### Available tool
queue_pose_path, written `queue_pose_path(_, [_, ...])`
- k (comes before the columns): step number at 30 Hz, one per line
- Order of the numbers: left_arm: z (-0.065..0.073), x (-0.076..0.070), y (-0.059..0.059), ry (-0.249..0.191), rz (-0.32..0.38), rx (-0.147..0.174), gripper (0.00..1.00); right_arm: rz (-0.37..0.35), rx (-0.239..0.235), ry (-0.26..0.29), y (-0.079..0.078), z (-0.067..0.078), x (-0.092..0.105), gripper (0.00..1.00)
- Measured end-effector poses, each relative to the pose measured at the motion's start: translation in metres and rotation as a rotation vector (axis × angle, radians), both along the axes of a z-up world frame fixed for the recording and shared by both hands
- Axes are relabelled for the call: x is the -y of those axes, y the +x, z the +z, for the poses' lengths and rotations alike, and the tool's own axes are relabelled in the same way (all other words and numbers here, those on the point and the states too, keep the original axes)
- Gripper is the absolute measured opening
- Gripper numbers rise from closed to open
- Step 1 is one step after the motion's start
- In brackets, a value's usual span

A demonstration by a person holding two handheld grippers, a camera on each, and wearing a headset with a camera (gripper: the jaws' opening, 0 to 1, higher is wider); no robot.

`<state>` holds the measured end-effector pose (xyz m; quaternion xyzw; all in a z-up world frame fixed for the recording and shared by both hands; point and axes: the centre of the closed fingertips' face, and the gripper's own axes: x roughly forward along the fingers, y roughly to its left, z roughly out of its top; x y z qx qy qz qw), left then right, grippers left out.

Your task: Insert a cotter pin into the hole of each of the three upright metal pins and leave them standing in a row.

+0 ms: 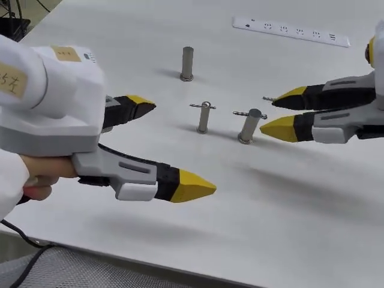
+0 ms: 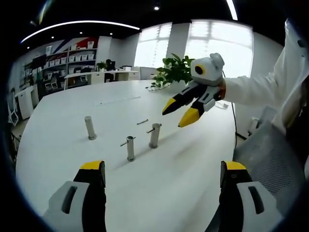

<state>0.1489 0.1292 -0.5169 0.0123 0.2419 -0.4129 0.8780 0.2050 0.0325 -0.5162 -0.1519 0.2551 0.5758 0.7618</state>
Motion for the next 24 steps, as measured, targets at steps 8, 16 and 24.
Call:
queue_pose_path(8, [0.005,-0.004,0.004,-0.019,0.016,0.005,0.99,-0.085,-0.05,0.055,-0.015,0.005,0.011,0.57])
queue_pose_path(16, [0.0,0.0,0.0,-0.009,0.019,-0.008,0.99,-0.218,-0.171,0.113,-0.034,0.002,0.021,0.82])
queue_pose_path(24, [-0.011,-0.005,0.0,0.029,0.006,-0.029,0.99,-0.298,-0.188,0.186,-0.037,0.007,0.03,0.92])
